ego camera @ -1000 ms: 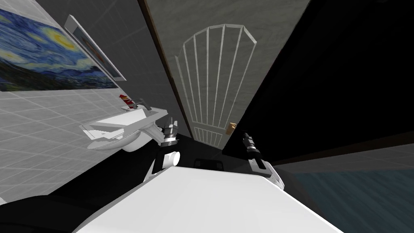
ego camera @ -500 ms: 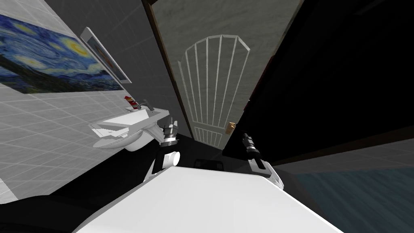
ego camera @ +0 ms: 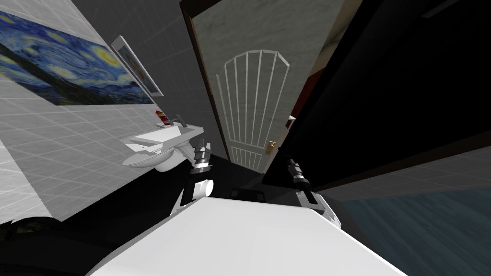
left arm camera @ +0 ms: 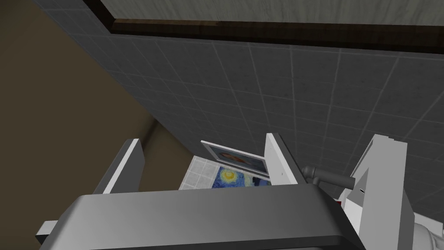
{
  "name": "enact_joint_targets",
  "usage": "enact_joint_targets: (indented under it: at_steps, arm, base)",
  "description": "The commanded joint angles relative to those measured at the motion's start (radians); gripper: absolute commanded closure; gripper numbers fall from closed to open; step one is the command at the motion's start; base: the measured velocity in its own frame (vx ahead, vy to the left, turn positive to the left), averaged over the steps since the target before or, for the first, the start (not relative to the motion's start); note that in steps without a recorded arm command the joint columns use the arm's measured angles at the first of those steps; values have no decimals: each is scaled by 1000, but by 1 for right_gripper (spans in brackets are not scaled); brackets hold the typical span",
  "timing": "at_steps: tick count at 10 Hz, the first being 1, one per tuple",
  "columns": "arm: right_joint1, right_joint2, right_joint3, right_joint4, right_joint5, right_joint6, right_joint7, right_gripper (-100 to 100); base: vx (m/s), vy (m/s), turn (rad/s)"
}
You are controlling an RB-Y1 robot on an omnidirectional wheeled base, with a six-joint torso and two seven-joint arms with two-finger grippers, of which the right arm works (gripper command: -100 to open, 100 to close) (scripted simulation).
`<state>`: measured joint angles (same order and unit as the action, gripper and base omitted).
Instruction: Pull the door open
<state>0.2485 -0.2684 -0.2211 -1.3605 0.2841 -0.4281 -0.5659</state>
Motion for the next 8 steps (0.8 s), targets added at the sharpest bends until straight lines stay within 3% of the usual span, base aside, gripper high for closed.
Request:
enact_joint_targets:
  at_steps: [1,5,6,7,8]
  arm:
    - [27,-25,10,-14,6,-6,-28,100]
    - [61,-62,71,-59,28,-51,-87,100]
    - [52,-58,55,-43,25,-40,-73,100]
    - [75,-74,64,-49,32,-74,-97,100]
    - [81,-79,65,-51,34,-82,-102,100]
  base:
    - [-230,-63,118]
    - [-196,-82,157]
    - [-75,-46,49]
    - [-156,-81,151]
    - [-194,-99,160]
